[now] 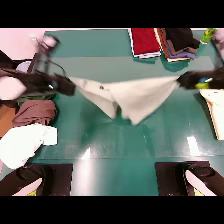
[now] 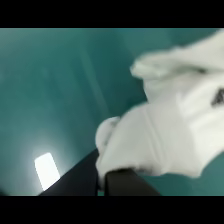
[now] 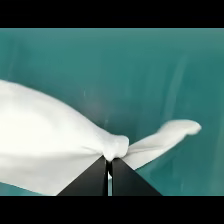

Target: Fold the shirts.

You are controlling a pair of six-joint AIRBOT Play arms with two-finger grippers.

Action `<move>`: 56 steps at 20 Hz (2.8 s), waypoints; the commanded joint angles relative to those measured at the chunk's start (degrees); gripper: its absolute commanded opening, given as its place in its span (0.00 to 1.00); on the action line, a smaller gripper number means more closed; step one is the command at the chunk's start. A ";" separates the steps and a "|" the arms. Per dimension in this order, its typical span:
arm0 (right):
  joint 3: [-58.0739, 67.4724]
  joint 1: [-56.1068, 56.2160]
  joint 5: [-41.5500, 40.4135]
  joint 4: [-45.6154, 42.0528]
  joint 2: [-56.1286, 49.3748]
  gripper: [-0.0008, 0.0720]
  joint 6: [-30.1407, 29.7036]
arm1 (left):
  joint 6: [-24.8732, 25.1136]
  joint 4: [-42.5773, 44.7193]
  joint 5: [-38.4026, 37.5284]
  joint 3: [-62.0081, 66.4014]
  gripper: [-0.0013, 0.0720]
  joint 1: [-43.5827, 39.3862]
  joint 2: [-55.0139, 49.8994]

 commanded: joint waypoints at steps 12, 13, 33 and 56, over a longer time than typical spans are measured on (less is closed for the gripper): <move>26.23 -9.14 8.55 -0.72 6.27 0.03 -4.55 | 3.19 2.03 -6.19 25.38 0.06 0.50 4.66; 22.77 -9.14 9.07 -0.09 6.05 0.03 -4.52 | 3.21 2.05 -6.51 21.57 0.06 0.50 4.24; -30.21 1.81 -4.04 2.08 6.05 0.03 -4.50 | 3.93 -3.13 -4.44 -19.71 0.78 0.50 -3.43; -30.21 1.81 -4.11 2.23 6.05 0.04 -2.95 | 16.68 -23.08 -3.30 3.10 0.78 6.05 -39.41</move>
